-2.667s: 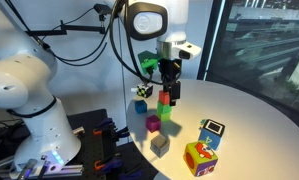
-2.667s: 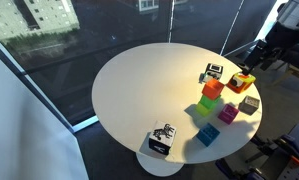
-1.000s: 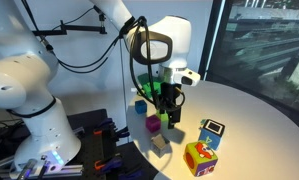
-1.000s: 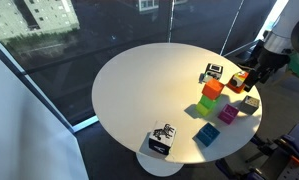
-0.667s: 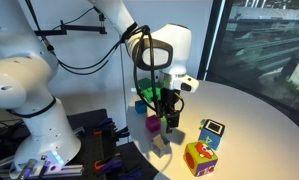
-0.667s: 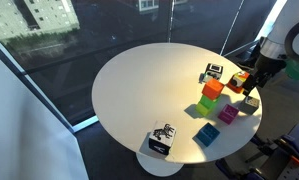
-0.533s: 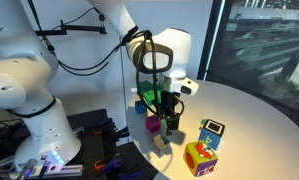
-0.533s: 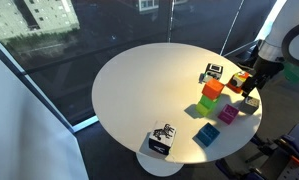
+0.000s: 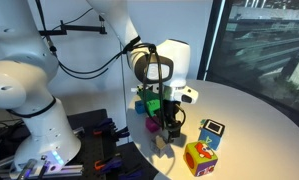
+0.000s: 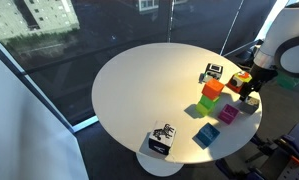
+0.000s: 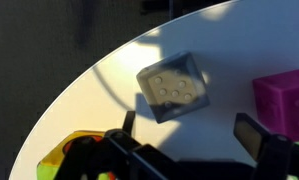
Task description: Put the grey toy block on top on the stacked toy blocks
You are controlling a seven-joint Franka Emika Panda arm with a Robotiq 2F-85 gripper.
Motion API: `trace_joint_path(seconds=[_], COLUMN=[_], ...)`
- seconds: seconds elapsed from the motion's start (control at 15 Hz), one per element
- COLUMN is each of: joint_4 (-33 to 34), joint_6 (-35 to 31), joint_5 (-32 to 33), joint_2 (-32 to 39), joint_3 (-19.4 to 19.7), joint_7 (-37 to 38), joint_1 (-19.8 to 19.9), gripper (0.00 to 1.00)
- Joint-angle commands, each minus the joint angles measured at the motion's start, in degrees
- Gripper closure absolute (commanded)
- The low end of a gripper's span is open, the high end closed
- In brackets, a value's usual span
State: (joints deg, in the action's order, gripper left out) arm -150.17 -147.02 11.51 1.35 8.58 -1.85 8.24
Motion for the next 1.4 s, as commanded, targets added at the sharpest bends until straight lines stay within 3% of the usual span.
trace_joint_path(seconds=[0.0, 0.47, 1.33], joint_4=[0.2, -0.7, -2.4], joint_6=[-2.8, -6.4, -5.6], joint_5=[0.2, -2.3, -4.3], joint_2=[2.3, 4.3, 2.2], joint_3=[0.2, -0.1, 0.4], joint_7=[-1.9, -7.0, -10.2], joint_1=[0.2, 0.6, 1.1], gripper=[0.00, 0.00, 0.00])
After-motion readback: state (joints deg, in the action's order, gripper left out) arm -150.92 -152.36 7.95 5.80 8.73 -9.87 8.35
